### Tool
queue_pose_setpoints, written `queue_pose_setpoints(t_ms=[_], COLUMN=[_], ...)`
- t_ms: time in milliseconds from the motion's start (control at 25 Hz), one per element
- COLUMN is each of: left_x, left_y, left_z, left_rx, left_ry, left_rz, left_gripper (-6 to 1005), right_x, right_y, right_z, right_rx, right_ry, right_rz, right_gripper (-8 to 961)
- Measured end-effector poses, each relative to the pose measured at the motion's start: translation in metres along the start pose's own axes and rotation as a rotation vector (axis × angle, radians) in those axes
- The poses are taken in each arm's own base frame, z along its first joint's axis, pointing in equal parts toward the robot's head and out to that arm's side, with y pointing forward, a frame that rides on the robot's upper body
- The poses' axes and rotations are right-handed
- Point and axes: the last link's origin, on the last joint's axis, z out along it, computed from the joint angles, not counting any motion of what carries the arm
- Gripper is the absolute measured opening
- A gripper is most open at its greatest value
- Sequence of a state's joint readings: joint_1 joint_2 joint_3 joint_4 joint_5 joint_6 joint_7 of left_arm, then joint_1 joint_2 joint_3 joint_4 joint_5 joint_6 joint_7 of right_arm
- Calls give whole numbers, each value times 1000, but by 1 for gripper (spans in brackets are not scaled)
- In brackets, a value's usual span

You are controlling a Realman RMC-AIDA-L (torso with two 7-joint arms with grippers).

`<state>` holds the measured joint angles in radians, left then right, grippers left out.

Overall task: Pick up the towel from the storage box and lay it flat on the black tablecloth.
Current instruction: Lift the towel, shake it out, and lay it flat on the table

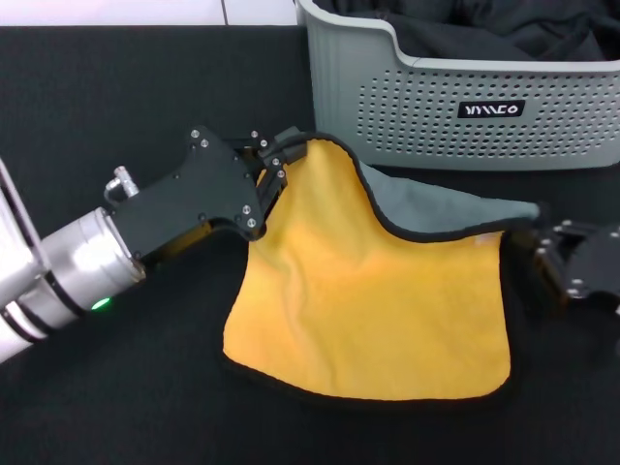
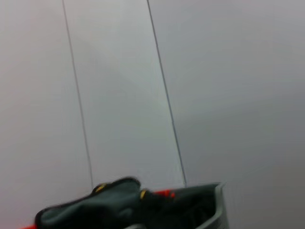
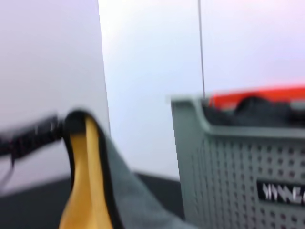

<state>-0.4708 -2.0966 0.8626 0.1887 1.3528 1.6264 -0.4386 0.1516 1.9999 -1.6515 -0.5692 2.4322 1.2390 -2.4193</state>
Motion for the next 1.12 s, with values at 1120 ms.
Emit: queue_pose_setpoints(t_ms=[1120], left_x=[69], left_y=[41], left_z=[-46], left_rx=[-411], left_ry=[256], left_rz=[-118], left_gripper=[117], right_x=[-90], right_y=[55], right_z=[-145], right_rx=[-1], right_ry=[-387], right_rz=[2], right_gripper=[27])
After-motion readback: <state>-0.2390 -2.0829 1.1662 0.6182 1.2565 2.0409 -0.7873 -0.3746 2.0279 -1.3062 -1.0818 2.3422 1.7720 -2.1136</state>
